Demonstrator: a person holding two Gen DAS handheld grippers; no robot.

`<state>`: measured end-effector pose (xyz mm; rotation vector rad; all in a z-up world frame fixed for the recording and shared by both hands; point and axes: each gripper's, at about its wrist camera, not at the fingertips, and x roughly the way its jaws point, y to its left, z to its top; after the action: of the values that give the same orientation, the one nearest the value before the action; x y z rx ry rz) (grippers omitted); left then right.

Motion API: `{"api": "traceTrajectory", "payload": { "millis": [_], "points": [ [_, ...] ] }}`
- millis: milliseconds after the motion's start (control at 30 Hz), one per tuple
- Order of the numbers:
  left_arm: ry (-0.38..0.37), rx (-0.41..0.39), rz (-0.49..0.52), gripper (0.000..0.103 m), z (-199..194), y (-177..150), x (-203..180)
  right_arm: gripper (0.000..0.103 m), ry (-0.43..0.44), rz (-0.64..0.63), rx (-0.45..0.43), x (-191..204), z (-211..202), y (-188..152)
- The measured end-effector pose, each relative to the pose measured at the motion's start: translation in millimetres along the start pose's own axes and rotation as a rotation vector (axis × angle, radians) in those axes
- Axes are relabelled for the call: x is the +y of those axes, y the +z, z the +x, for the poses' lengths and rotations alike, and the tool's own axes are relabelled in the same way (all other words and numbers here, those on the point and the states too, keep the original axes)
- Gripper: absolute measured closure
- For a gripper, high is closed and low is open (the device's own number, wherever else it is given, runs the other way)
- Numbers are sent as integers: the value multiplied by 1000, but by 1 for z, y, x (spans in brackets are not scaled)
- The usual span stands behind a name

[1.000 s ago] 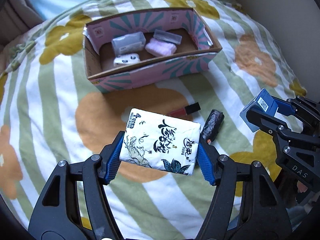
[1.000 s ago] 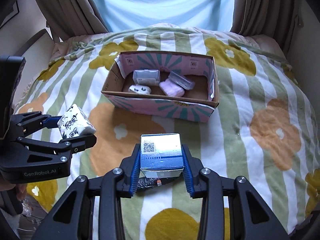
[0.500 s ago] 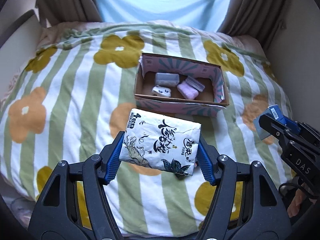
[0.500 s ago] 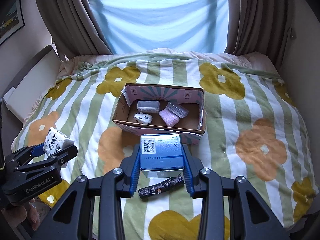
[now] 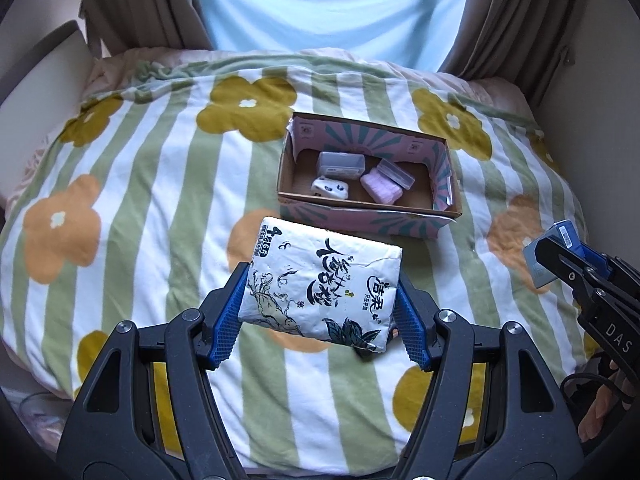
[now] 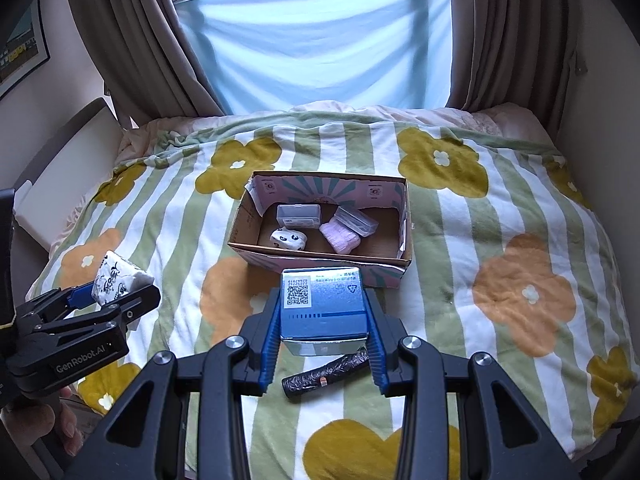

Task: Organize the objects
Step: 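Carry the tissue pack with the left tool into the pink box while the right tool carries the blue box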

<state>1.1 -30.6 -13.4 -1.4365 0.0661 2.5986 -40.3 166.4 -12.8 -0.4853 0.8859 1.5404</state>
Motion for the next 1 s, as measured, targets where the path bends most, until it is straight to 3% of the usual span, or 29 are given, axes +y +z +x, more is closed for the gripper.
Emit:
{"api": "traceTrajectory", "payload": {
  "millis": [267,533,767,1000],
  "points": [
    [-22,22,-4,39,11,16,0,68,7,-18,6,1,15,26],
    [-27,49,-36,39,43,58,3,68,8,-58,33,-7,53,70],
    [-18,103,-47,39,97,101,-1,68,12,-62,107,-25,121,103],
    [-20,211,-16,39,184,132,-20,68,9,-55,235,-51,206,113]
  ]
}}
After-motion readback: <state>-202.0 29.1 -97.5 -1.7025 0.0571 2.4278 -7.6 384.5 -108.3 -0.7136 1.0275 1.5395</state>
